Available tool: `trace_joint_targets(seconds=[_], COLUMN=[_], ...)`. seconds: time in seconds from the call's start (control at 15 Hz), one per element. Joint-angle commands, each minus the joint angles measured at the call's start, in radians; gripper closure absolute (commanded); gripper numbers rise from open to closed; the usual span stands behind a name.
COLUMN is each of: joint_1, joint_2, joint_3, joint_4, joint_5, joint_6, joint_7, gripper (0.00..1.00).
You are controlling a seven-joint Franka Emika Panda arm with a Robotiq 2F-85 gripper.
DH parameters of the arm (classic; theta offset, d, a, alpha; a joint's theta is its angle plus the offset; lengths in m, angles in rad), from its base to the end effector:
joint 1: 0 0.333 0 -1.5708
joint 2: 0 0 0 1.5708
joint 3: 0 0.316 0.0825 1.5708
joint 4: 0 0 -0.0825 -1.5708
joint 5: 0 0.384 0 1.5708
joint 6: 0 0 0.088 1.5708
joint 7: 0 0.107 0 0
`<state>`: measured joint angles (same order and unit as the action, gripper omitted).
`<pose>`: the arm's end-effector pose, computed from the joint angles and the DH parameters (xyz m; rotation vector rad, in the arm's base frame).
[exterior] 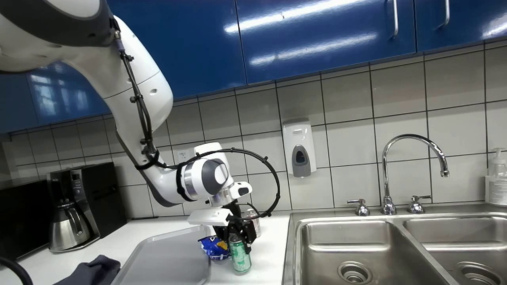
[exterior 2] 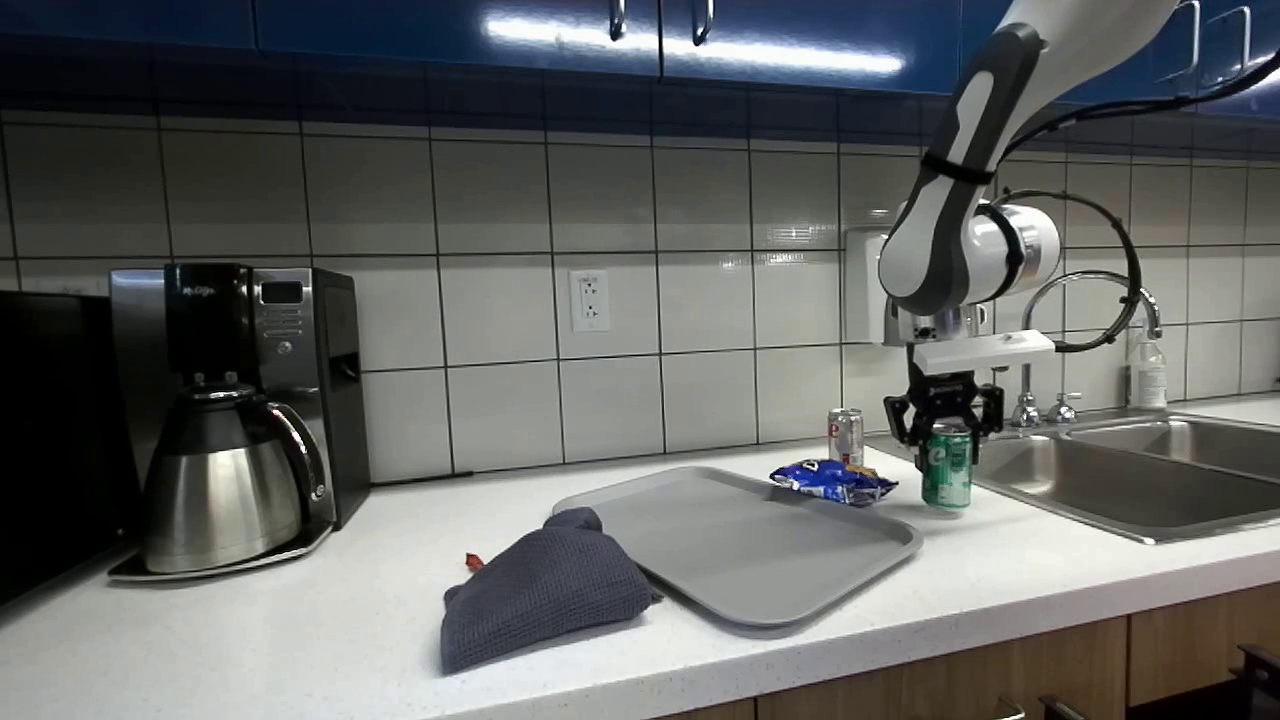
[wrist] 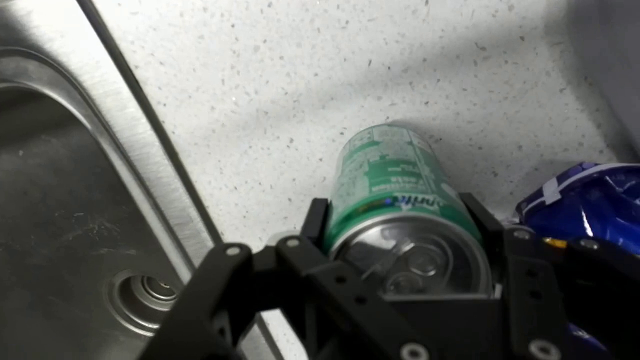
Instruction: Put the green and gray cans on the tray
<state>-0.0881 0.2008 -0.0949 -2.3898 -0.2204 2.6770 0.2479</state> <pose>0.5041 -0.0872 0.2432 2.9948 -0.3538 0.1347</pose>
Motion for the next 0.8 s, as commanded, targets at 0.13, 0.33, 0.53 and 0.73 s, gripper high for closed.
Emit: trace_joint_targets(seconds=[0.13,0.33,0.53,0.73], joint_1=[0.044,0.066,0.091,0.116], joint_2=[-0.107,-0.143,-0.176,-0.202], joint_3=[-0.007,0.006,0.025,0.05], joint_4=[-0.048,-0.064,-0.079,-0.091], joint_5=[-0.004,-0.008,-0.01,-0.008], joint_6=[-0.006,-0.013,-0.02,-0.027], joint_7=[-0.009,-0.001,0.006,0.011], gripper=[0.6,0.6,0.6,0.6])
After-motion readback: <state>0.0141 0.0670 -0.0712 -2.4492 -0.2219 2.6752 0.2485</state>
